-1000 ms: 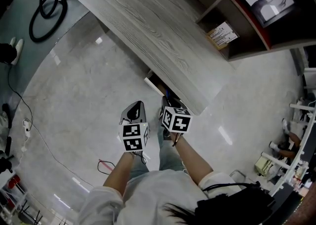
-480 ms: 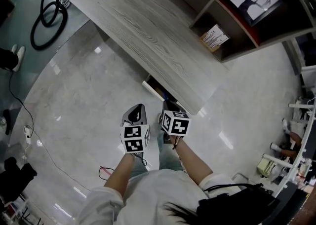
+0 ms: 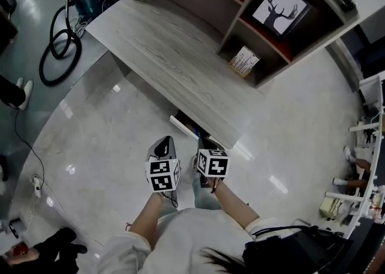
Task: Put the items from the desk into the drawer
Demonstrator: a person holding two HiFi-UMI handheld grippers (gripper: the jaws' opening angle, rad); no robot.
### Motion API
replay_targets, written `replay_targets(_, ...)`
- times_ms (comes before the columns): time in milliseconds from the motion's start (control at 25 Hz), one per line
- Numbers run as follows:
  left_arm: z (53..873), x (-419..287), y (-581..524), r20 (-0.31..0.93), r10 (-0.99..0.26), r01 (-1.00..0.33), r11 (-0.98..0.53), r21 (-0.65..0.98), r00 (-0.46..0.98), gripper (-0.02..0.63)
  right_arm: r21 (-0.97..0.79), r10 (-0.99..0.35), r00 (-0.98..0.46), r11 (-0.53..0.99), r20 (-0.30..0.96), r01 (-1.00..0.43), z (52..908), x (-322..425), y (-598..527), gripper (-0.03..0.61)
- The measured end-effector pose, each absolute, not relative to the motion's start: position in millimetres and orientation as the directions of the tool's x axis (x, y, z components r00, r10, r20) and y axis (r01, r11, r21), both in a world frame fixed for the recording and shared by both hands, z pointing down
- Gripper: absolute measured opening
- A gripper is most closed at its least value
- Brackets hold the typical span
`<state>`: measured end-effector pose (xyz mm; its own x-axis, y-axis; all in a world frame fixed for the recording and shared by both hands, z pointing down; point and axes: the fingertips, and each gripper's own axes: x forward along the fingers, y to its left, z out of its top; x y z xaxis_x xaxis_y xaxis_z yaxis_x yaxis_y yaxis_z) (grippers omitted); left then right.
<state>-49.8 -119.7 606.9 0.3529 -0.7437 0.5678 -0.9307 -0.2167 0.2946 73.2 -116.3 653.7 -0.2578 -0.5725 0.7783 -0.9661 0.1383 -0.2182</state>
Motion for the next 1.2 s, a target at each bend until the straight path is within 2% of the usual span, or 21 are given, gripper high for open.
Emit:
replay_targets(320, 573.8, -43.0, -124.3, 0.520, -0.766, -0.922, -0.266, 0.280, 0.379, -0.003, -0.199, -0.622, -0.263, 0.172, 0.737, -0.965, 616.7, 74.8, -118.3, 0.000)
replay_targets(760, 536.7, -14.5, -132.8, 0.463, -0.761, -0.891, -0.377, 0.254, 0.454, -0.003, -0.192, -0.730, -0.202, 0.098, 0.653, -0.976, 572.2, 112.5, -133.4, -0.001)
replay_targets(1200, 516.9, 0.1, -153.4, 0.435, -0.777, -0.890, -0.392, 0.232, 0.455, -0.003, -0.181, -0.789, -0.156, 0.057, 0.595, -0.982, 541.3, 148.6, -143.2, -0.001)
